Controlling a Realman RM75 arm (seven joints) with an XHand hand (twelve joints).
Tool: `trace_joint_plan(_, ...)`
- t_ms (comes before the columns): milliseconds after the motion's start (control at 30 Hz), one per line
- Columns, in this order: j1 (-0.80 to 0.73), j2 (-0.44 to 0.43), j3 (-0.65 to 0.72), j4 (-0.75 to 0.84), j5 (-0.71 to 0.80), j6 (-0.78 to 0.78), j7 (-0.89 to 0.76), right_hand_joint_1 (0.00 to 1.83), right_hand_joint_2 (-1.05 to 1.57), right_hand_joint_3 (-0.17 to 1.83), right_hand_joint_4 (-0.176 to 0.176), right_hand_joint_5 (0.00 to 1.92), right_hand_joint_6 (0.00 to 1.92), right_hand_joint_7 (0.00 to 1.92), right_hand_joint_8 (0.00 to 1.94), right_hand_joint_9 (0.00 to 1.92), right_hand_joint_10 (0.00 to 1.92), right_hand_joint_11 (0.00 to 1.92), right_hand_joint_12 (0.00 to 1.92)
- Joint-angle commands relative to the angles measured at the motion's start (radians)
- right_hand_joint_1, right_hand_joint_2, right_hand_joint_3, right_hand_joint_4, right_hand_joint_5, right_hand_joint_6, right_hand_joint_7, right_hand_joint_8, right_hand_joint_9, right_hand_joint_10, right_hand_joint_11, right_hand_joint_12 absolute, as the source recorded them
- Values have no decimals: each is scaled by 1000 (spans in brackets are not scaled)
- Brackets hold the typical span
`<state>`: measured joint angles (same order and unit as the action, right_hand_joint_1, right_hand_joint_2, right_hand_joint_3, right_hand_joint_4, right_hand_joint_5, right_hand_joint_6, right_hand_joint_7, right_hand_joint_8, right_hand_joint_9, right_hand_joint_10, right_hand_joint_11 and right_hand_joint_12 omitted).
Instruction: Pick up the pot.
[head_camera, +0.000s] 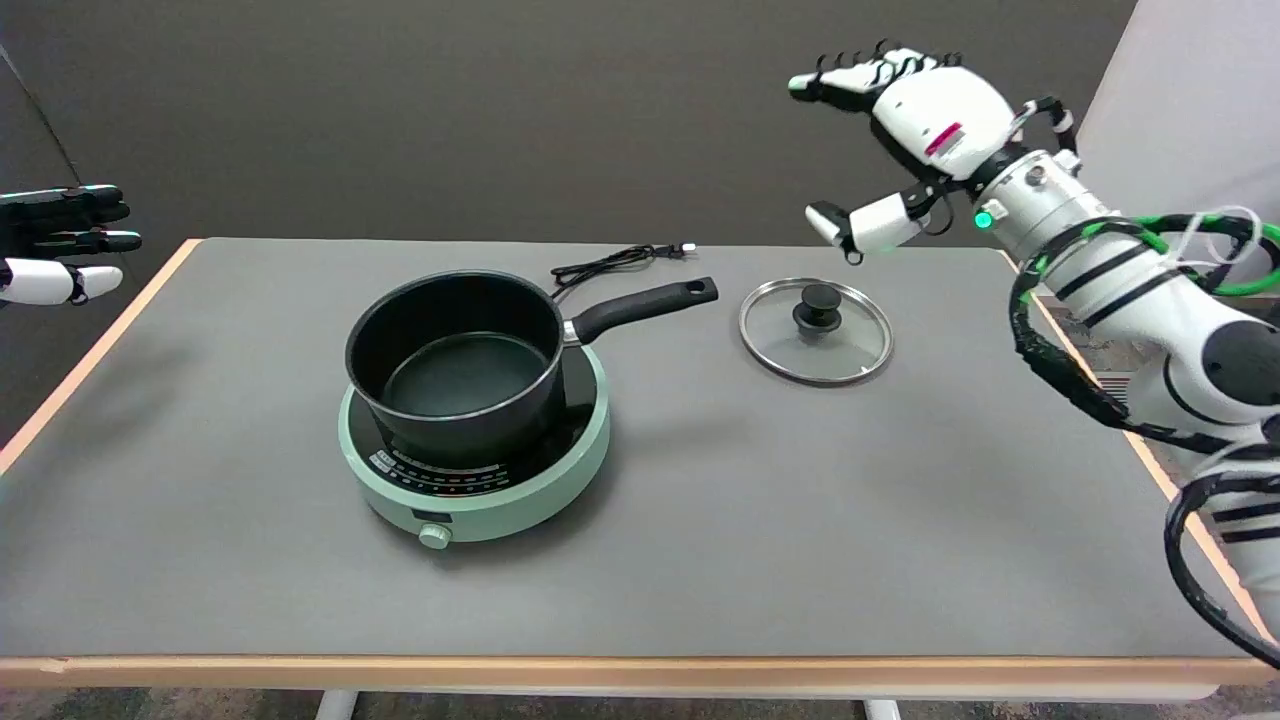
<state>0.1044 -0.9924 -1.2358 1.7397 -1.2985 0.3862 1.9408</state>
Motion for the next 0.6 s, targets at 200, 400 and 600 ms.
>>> trace_joint_plan(200, -118, -200, 305, 129, 583, 95, -62, 844, 461, 975, -11, 374, 155, 397, 178, 380, 333, 238, 654)
trace_joint_plan(400, -140, -207, 335, 126, 714, 164, -151, 842, 464, 977, -20, 369, 154, 392, 180, 373, 333, 227, 642)
trace_joint_plan(600, -159, -239, 339, 113, 798, 176, -202, 840, 464, 976, -23, 367, 154, 392, 181, 372, 337, 226, 642)
